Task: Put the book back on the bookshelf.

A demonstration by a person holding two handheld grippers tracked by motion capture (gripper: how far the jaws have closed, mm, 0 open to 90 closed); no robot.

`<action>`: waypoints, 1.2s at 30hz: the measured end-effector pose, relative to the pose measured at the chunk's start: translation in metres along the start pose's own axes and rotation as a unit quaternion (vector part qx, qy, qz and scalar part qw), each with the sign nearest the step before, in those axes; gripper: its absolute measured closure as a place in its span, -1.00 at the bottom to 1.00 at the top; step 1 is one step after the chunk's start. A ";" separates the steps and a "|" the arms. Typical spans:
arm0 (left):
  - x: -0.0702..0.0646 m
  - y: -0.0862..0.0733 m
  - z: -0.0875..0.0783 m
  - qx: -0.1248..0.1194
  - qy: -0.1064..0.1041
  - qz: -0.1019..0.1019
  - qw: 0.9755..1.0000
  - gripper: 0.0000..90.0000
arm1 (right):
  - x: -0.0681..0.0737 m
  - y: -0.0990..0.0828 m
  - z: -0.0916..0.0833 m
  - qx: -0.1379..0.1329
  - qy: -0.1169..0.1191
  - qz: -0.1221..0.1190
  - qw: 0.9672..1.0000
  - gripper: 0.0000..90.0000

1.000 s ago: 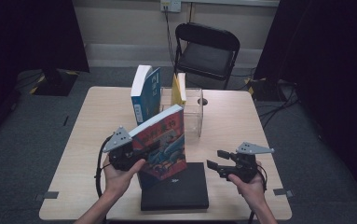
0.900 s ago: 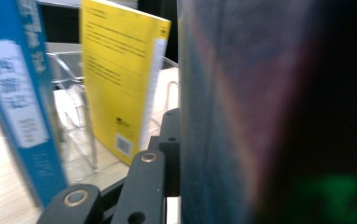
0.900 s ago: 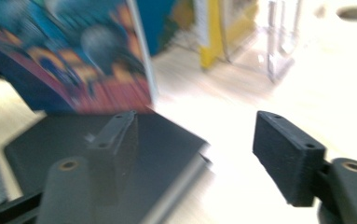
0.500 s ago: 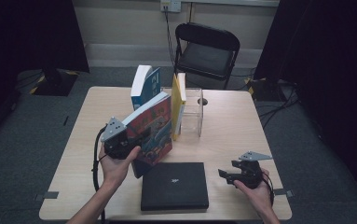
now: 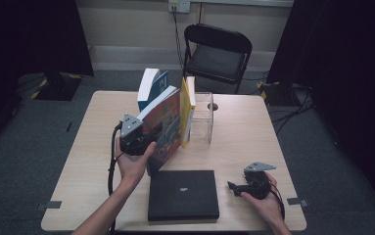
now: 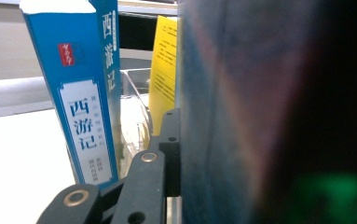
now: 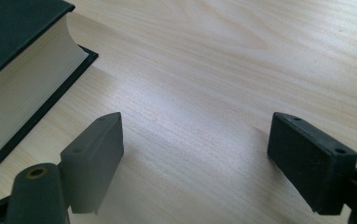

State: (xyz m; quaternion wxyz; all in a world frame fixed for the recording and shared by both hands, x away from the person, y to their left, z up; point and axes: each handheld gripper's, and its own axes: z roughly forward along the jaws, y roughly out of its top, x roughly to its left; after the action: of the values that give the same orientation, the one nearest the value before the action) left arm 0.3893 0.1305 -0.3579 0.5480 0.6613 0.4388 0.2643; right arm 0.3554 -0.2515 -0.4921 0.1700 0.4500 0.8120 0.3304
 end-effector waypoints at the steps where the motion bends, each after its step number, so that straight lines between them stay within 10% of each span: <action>1: -0.002 0.001 0.002 -0.001 0.006 0.003 1.000 0.66 | 0.000 0.000 0.000 0.000 -0.002 -0.003 1.000 -0.61; 36: -0.009 0.002 0.082 -0.016 0.111 -0.007 0.994 0.66 | 0.003 -0.006 0.005 -0.030 -0.004 -0.016 0.999 -0.71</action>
State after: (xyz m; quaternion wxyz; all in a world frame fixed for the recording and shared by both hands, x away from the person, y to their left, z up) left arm 0.4541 0.0823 -0.3764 0.5081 0.6160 0.4971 0.3395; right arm 0.3526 -0.2493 -0.4996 0.1921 0.4326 0.8083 0.3501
